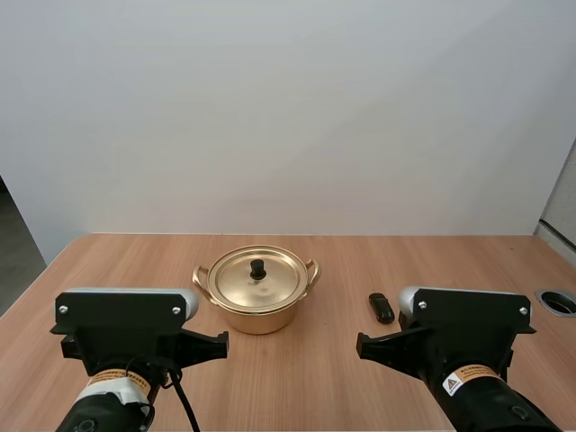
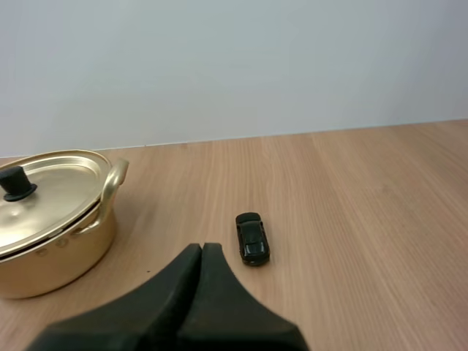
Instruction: Open the pot, put the car inside, and close it
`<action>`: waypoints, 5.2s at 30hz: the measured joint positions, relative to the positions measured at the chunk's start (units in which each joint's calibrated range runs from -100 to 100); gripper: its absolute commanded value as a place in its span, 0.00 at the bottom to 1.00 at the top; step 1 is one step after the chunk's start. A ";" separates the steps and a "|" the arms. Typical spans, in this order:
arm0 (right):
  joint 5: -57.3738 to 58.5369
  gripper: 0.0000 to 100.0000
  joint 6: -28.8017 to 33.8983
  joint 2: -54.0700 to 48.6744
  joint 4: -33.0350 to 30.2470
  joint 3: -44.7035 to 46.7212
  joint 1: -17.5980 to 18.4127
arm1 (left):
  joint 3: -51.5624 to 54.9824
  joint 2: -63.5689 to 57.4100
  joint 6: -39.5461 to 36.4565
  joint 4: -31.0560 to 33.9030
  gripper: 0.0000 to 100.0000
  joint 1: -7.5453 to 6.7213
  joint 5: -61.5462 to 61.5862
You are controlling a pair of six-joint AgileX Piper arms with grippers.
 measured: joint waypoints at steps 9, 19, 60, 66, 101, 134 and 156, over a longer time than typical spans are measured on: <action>-10.28 0.00 0.00 0.81 -5.77 -4.08 0.00 | -8.46 2.17 5.15 1.11 0.00 0.00 4.51; 11.62 0.00 0.00 17.61 -15.86 -24.20 0.00 | -26.26 20.51 4.47 1.15 0.00 0.00 25.41; 0.77 0.88 -5.36 72.80 -20.30 -40.04 0.00 | -57.44 87.60 38.41 -19.10 0.90 -5.06 26.92; 0.94 0.88 -5.36 77.62 -20.30 -41.72 0.00 | -57.59 88.00 44.33 -27.81 0.90 -5.06 29.84; 1.22 0.88 -5.61 94.05 -19.78 -45.07 0.00 | -60.88 95.04 44.82 -28.36 0.90 -5.06 32.27; 3.22 0.00 -5.76 91.42 -17.99 -44.93 0.00 | -60.88 94.81 44.52 -27.06 0.00 -5.06 33.80; 15.86 0.00 -19.57 74.73 -2.70 -60.33 5.55 | -77.52 76.81 43.78 -28.40 0.00 0.35 41.71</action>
